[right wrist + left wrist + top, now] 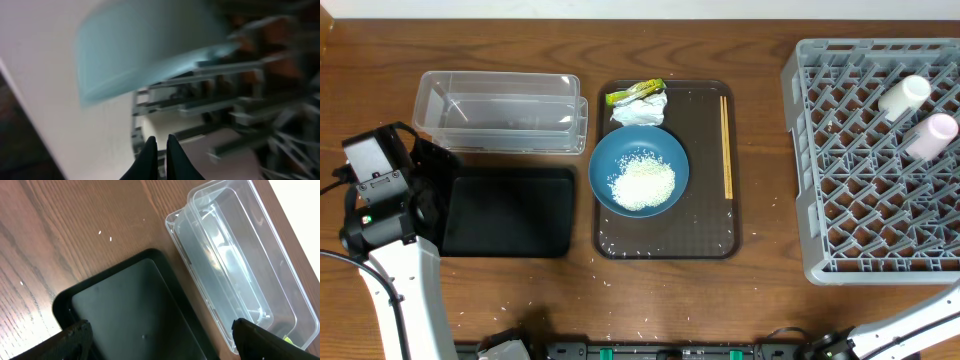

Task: Sort waste into correct bins and load items into the dishwasher rack
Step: 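Open the right gripper and retract the right arm toward the front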

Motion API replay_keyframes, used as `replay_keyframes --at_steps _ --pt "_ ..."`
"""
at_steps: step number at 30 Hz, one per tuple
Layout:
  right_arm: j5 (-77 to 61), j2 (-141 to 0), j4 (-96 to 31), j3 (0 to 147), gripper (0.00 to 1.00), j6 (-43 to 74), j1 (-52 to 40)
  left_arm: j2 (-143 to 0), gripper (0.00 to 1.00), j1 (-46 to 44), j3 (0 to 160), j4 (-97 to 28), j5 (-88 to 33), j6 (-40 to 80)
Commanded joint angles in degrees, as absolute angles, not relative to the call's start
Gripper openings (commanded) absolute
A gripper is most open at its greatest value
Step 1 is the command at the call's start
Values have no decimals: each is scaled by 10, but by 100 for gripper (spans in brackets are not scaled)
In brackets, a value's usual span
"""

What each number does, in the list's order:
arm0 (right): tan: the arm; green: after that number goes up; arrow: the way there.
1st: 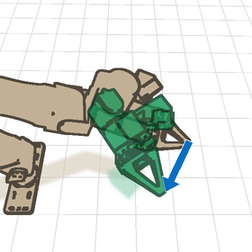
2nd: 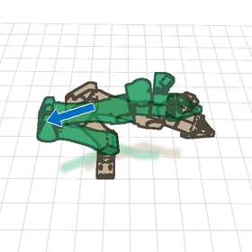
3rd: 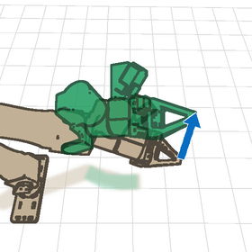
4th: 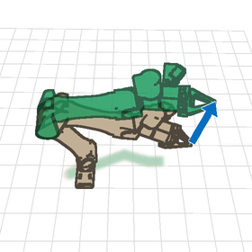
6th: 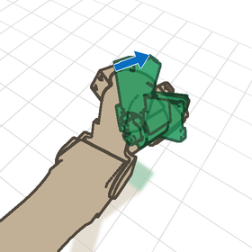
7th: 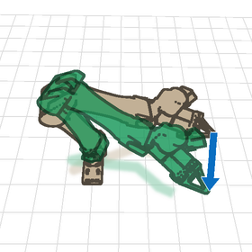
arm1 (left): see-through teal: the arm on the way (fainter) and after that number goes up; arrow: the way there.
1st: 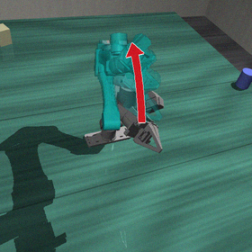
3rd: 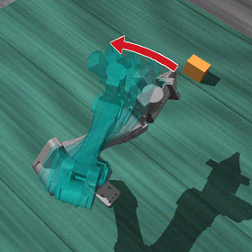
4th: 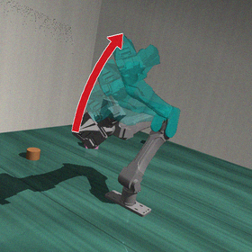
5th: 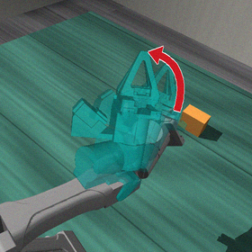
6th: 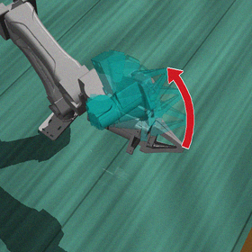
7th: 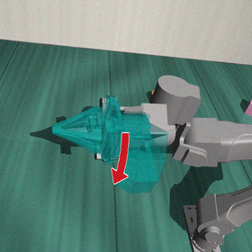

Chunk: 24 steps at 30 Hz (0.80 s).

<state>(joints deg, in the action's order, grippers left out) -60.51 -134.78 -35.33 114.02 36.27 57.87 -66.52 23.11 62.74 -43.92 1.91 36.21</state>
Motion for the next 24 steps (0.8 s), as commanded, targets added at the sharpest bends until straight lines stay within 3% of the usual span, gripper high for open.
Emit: replay_keyframes --at_steps 1,8,17,19,24 --pt "-557 -1303 -379 1141 6 318 594 -662 92 233 640 -441 28 365" --pt "-496 -1222 -434 1141 5 311 602 -662 92 233 640 -441 28 365" --pt "-472 -1105 -450 1141 25 296 559 -662 92 233 640 -441 28 365" --pt "-403 -1092 -463 1141 26 297 540 -662 92 233 640 -441 28 365" --pt "-152 -1097 -518 1141 16 300 484 -662 92 233 640 -441 28 365"
